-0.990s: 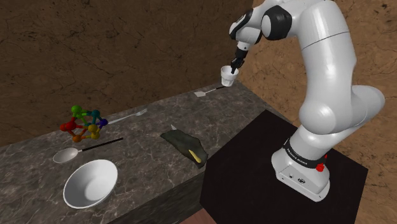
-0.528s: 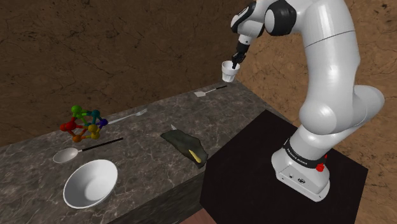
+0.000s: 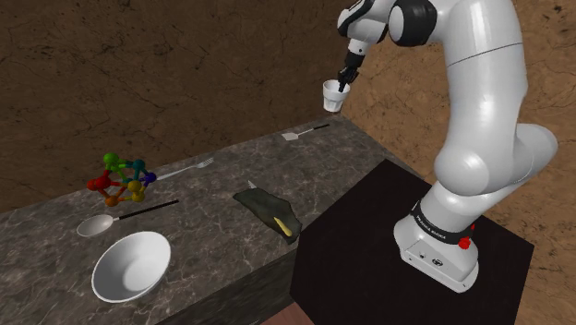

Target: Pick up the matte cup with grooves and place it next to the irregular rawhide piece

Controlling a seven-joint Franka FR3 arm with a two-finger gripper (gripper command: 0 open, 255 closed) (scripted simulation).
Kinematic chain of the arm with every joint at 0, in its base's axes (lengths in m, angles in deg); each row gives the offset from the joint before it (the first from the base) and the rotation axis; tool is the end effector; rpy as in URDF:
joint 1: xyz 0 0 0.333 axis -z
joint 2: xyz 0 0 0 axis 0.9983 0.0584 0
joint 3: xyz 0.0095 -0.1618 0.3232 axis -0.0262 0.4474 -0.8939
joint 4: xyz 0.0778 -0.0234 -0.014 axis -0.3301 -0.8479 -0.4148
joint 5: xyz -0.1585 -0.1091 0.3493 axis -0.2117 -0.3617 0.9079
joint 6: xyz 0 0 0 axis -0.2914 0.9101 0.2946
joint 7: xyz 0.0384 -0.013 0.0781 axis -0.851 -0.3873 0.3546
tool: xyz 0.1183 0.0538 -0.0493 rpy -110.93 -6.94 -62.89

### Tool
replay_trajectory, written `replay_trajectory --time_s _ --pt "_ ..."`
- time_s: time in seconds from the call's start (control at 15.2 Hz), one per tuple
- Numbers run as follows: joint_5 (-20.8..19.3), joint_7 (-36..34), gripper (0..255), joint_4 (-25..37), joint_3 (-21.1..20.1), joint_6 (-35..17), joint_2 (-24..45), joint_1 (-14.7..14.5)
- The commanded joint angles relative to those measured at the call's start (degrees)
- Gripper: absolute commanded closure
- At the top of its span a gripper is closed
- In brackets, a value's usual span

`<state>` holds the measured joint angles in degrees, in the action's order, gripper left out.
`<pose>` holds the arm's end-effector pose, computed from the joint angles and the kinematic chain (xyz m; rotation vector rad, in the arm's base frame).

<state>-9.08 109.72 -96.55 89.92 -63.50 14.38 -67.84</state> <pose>0.6211 -0.4099 0.2845 -2.9363 0.1019 -0.0725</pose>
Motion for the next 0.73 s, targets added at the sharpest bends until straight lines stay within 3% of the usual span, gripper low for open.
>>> replay_trajectory --time_s 0.0,0.66 --pt "-0.25 -0.21 255 -3.42 0.22 -1.27 -2.24 -1.29" --pt "-2.81 -5.59 255 -31.69 0.71 -14.19 -20.1 -13.14"
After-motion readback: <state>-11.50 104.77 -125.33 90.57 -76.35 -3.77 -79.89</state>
